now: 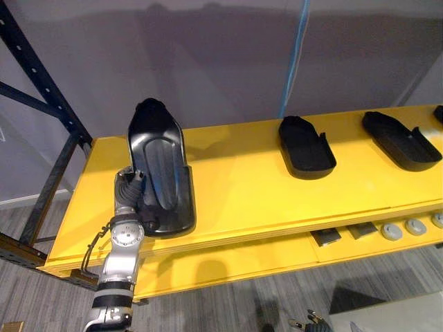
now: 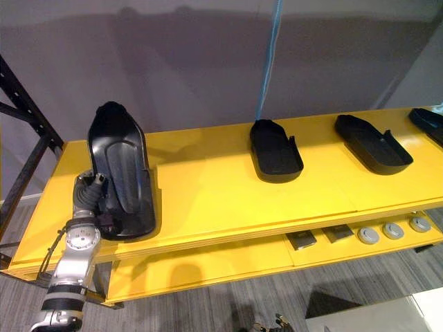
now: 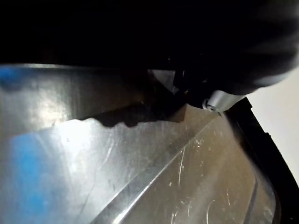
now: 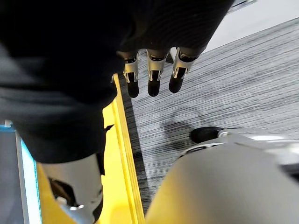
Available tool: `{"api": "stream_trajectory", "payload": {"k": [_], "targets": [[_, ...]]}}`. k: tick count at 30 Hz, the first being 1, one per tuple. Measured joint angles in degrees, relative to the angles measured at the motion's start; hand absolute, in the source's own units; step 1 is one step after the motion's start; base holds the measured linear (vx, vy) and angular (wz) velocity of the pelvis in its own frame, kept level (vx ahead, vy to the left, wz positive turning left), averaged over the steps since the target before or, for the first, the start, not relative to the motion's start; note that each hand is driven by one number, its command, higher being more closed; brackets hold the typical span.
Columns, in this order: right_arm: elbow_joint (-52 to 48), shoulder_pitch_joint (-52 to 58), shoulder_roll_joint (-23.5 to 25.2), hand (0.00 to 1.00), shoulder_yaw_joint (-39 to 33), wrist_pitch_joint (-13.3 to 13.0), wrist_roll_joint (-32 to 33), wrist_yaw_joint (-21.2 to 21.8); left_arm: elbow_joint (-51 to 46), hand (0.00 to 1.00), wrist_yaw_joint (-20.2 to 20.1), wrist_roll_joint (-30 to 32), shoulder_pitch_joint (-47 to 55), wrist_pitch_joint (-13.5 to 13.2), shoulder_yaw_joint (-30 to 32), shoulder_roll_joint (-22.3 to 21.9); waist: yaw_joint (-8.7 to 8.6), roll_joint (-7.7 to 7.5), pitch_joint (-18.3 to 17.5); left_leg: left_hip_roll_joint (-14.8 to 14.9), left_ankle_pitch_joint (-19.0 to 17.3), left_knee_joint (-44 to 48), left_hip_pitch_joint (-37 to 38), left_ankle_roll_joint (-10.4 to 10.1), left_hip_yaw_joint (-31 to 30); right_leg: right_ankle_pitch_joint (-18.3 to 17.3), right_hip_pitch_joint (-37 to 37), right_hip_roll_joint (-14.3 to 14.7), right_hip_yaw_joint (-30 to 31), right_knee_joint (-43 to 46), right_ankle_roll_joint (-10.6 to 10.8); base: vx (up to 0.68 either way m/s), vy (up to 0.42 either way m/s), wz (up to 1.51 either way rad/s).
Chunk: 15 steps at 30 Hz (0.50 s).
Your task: Walk over and take plastic housings, then place them on the shelf
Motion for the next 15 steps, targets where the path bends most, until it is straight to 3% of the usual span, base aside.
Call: {"api": "stream_trajectory", "payload": {"k": [6,12,15], "targets": [[-1.01,0.56,0.04,0.00,0.56,0.01,-0.94,-0.01,6.88,1.00,0.44,-0.35,-5.13,0.12,0.08,0.04,-1.26,0.00,0.19,0.15,0.06,0.19,-1.76,-0.19,1.70,0.62,-2.44,0.53,1.59,-0.45,0.11,0.00,-0.018,-0.14],[-2.77,0.59,0.03,0.00,1.12,-0.08,-1.42,-0.07,12.71,1.00,2.70,-4.64,-11.56,0.36,0.09,0.34,-2.34,-0.02,1.29,0.43,0.04,0.23,-3.79,-0.22,2.46,1.20,-4.55,0.96,2.47,-0.60,-0.57,0.01,-0.022,-0.09],[-4.59,0.56,-0.04,0.00,1.74,-0.25,-1.60,-0.10,16.59,1.00,3.73,-4.62,-15.89,0.43,0.10,2.93,-2.96,-0.01,2.53,0.41,0.06,0.24,-5.18,-0.21,3.53,1.74,-6.46,1.00,3.21,-0.57,-0.75,-0.06,-0.015,-0.17]]}}
